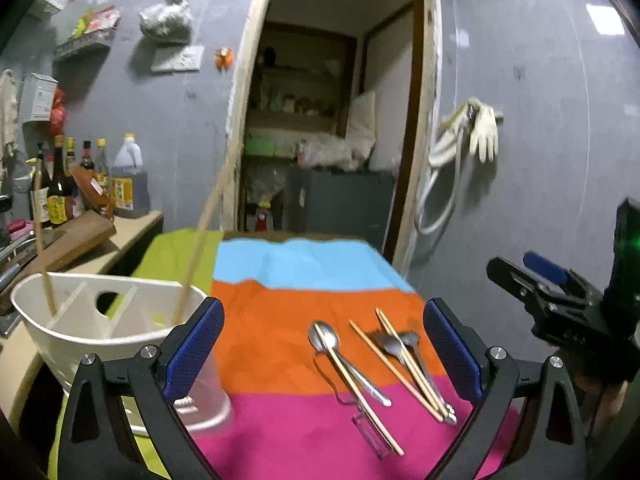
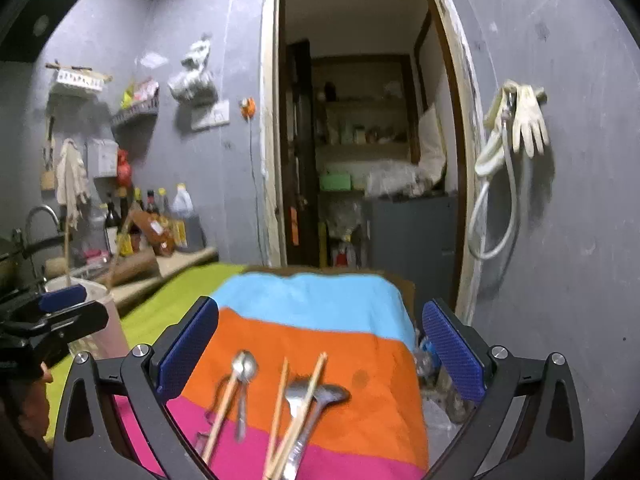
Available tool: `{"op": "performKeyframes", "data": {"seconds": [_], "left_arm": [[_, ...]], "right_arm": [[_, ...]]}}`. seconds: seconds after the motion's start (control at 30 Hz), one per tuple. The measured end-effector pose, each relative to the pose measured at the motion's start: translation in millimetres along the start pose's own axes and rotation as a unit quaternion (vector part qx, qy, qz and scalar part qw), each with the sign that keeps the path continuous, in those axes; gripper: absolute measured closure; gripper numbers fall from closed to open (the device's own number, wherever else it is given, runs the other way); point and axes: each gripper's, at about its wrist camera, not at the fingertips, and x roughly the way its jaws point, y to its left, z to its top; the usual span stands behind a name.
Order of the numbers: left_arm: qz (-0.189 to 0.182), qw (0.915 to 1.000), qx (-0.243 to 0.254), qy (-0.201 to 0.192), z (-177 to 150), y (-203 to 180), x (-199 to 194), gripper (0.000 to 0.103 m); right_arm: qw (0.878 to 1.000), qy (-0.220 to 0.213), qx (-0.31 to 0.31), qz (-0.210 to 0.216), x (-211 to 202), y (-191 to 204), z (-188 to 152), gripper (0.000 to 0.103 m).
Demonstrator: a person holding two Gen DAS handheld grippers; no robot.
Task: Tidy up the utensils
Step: 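Move the left tool over the utensils and close on the metal tongs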
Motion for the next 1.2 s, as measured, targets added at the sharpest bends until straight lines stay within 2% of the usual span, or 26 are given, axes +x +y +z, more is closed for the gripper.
{"op": "performKeyframes", "data": {"seconds": [0.23,0.33,0.43,0.6,0.67,0.77,0.9,1.1,1.2], "left_arm": [[0.02,0.9978,0.009,0.063,-20,-12,32,0.006],[0.022,0.9958,0.008,0.088,-27,-11,44,0.006],[0.023,0.9938,0.011,0.108,-33,-11,53,0.008],[0.028,0.9864,0.02,0.161,-43,-9,74,0.029],[0.027,0.9828,0.014,0.182,-46,-6,82,0.038],[0.027,0.9767,0.002,0.213,-52,0,94,0.048],[0.014,0.9704,-0.013,0.241,-56,5,106,0.053],[0.002,0.9619,-0.011,0.273,-59,4,129,0.053],[0.003,0.9609,-0.009,0.277,-59,5,135,0.053]], "right_arm": [[0.998,0.054,0.012,-0.027,22,-14,-16,0.004],[0.996,0.081,0.01,-0.035,32,-18,-23,0.01],[0.993,0.111,0.006,-0.037,44,-20,-30,0.022],[0.988,0.152,0.003,-0.03,59,-22,-38,0.04],[0.986,0.164,0.002,-0.026,64,-23,-41,0.043],[0.984,0.177,-0.005,-0.024,69,-22,-45,0.046],[0.981,0.195,-0.005,-0.018,76,-22,-49,0.047],[0.979,0.204,0.001,-0.011,78,-24,-52,0.047],[0.978,0.207,0.002,-0.008,78,-25,-52,0.047]]}}
